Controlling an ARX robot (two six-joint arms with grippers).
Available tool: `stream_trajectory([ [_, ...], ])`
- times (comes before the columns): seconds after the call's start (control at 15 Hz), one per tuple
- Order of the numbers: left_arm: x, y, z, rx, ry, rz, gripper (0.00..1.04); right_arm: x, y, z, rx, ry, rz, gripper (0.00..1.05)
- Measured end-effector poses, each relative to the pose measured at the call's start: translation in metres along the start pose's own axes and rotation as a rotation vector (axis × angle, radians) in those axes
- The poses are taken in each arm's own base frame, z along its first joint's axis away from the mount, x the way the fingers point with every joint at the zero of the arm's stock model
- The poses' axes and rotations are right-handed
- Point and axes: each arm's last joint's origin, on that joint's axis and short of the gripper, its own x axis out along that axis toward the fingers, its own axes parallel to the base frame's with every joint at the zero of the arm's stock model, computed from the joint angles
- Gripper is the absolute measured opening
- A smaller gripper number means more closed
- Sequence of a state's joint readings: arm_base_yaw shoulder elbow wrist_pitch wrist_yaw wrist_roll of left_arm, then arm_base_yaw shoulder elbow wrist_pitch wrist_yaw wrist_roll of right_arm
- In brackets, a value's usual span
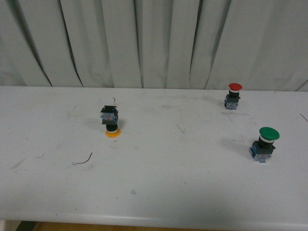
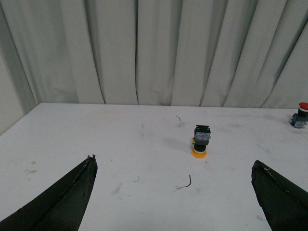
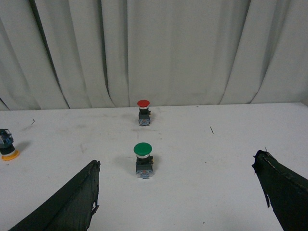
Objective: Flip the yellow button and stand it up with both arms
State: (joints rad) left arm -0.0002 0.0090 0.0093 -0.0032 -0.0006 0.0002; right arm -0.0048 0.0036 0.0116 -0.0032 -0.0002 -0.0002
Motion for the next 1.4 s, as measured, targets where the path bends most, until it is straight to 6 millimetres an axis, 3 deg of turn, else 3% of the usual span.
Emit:
stream_trajectory([
  [0.73,0.0,0.0,-0.001,-0.005,0.012,0.005,0.98,0.0,0.0,0.0,0.0,0.0,0.0,0.98],
  [0.8,0.0,-0.003,-0.001,-0.063,0.178,0.081,0.98,0.0,0.0,0.0,0.0,0.0,-0.001,0.98],
  [0.93,0.01,-0.013,0.021,-0.119,0.171,0.118,0.98,0.0,0.0,0.0,0.0,0.0,0.0,0.98],
  [1.07,0.034,-0.009,0.035,-0.152,0.125,0.134,0.98,0.0,0.0,0.0,0.0,0.0,0.0,0.98],
  [1.13,0.055,-0.007,0.034,-0.157,0.146,0.117,0.98,0.0,0.0,0.0,0.0,0.0,0.0,0.98],
  [1.33,0.152,-0.008,0.041,-0.114,0.231,0.039,0.98,0.0,0.0,0.0,0.0,0.0,0.0,0.98],
  [1.4,0.184,-0.009,0.033,-0.108,0.314,0.035,0.98,0.0,0.0,0.0,0.0,0.0,0.0,0.98],
])
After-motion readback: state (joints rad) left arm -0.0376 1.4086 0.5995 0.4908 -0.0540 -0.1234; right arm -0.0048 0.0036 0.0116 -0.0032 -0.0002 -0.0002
